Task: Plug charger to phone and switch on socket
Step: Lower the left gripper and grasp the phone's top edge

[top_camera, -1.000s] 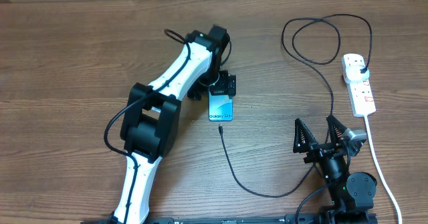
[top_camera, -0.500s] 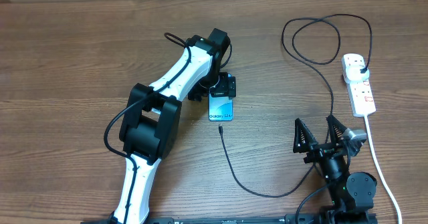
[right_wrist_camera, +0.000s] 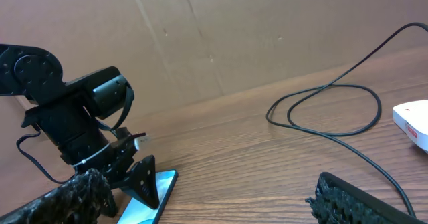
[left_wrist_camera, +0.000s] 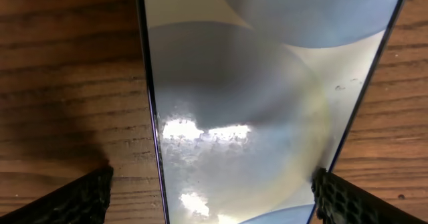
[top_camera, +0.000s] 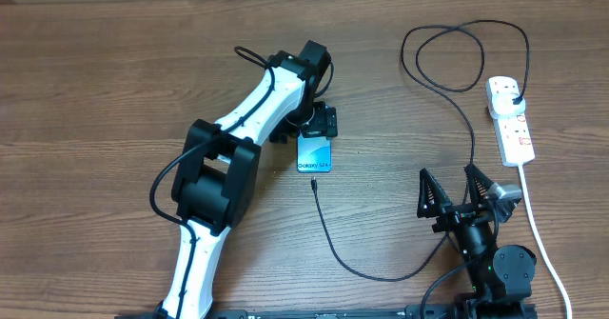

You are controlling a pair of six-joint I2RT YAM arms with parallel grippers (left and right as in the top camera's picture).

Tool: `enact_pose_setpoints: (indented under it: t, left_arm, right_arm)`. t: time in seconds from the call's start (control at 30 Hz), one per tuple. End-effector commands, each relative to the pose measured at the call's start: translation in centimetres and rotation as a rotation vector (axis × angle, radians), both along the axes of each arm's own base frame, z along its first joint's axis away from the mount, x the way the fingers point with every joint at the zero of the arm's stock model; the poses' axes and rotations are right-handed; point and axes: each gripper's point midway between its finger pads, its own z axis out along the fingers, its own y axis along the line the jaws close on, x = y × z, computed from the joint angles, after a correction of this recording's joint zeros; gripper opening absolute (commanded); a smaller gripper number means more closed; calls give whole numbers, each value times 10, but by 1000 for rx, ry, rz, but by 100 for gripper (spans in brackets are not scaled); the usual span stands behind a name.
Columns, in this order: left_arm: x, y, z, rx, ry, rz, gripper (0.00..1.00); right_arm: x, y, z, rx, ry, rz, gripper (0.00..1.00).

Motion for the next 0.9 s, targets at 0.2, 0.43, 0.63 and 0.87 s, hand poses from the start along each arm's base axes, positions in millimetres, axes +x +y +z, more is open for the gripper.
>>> enact_pose_setpoints:
  t: [0.2,0.43,0.63,0.87]
  left_arm:
    - [-12,3,-24,66,28,-22,100]
    - [-16,-2,-23,41,45,-24,100]
    - [-17,-11,-23,-1,53,-27,100]
    - [-18,-13,-22,-6,59,-3,100]
  right_arm:
    - [0,2,-1,0,-5,9,100]
    - [0,2,-1,0,-5,9,100]
    - [0,2,-1,0,-5,9,100]
    - [0,2,-2,0,-5,9,100]
